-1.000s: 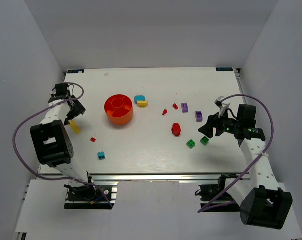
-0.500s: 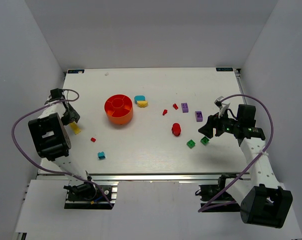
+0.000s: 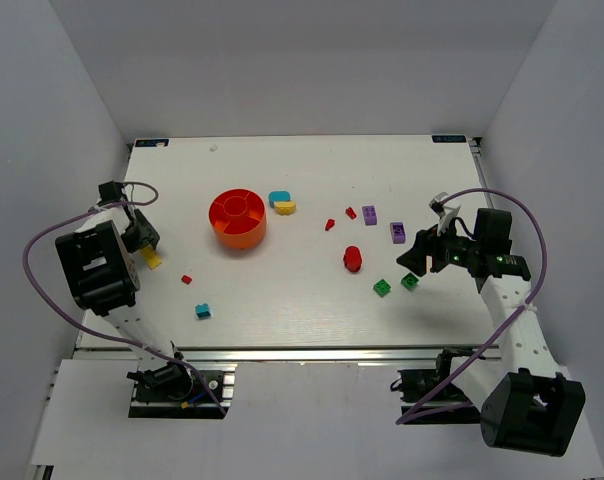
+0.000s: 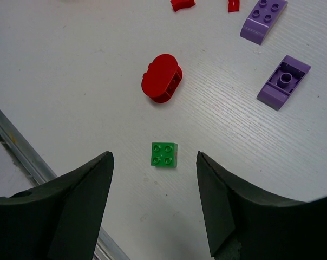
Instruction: Sort the legos into containers by color
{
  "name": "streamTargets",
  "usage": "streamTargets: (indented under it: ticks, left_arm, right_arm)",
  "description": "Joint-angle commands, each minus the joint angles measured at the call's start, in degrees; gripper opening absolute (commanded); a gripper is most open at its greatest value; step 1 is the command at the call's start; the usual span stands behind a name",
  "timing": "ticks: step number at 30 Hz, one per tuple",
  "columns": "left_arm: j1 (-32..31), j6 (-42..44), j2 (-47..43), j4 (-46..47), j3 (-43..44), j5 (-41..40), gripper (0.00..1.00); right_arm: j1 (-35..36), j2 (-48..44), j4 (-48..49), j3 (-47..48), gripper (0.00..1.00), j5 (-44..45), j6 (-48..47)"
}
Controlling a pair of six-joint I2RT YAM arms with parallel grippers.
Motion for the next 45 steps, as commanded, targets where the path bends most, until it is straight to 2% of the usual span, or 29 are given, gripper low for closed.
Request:
streamTargets:
  ticks: [1,6,10,13,14,17,20,25,26,32,36,37,40,45]
  left_arm:
    - [0.3,0.9,0.7,0.8,-0.1,1.5,0.78]
    - [0.3,0.9,1.4,0.7,-0.2,0.8,0.64]
    - [0.3,0.8,1.8,0.8,-0.7,0.9,0.37]
    - [0.3,0.8,1.1,1.1,-1.1,2.6,0.25]
    - [-0.6,1.0,0.6,1.2,-1.2,3.6,0.18]
    - [-1.8,1.7,-2.1,1.6,-0.5,8.7,0.07]
    - [-2.5,0.9,-7.8,4.2,-1.3,18.1,0.0]
    - [-5.5,0.6,-18.9,8.1,-2.7,26.7,0.0]
    - [-6.4,0.1,-20.5,9.1,-3.1,30.9,0.0]
    - [-9.3,1.6,-30.2,16.3,-7.0,44.0,0.0]
    - [-10.5,0.9,-33.6,28.3,-14.0,55.1,0.0]
    - [-11.1,0.4,-34.4,35.2,-17.3,56.4,0.0]
    - [-11.6,-0.3,-36.0,44.1,-20.4,60.9,0.0]
    - [-13.5,0.2,-34.3,54.9,-22.6,66.3,0.0]
  right_arm:
    - [-0.2,-0.9,1.5,0.9,0.68,-0.5,0.3]
    - [-0.1,-0.8,1.5,0.9,0.68,-0.6,0.4]
    - [-0.1,-1.0,1.5,0.8,0.68,-0.8,0.4]
    - [-0.1,-1.1,1.9,0.6,0.67,-0.9,0.5]
    - [-0.2,-1.1,2.0,0.5,0.67,-0.9,0.5]
    - [0.0,-0.8,2.2,0.3,0.67,-1.0,0.4]
    - [-0.1,-0.7,2.4,0.2,0.66,-1.2,0.3]
    - [-0.2,-0.9,2.8,-0.3,0.66,-2.2,-0.3]
    - [-0.2,-0.9,2.9,-0.4,0.66,-2.9,-0.6]
    - [-0.1,-0.5,2.8,-0.8,0.65,-4.8,-1.8]
    - [-0.1,0.0,3.0,-1.1,0.65,-5.6,-1.9]
    - [0.0,0.0,2.9,-1.1,0.65,-5.9,-1.9]
    - [0.0,0.0,3.2,-1.4,0.65,-6.2,-1.8]
    - [-0.1,0.4,3.4,-1.7,0.65,-6.3,-1.8]
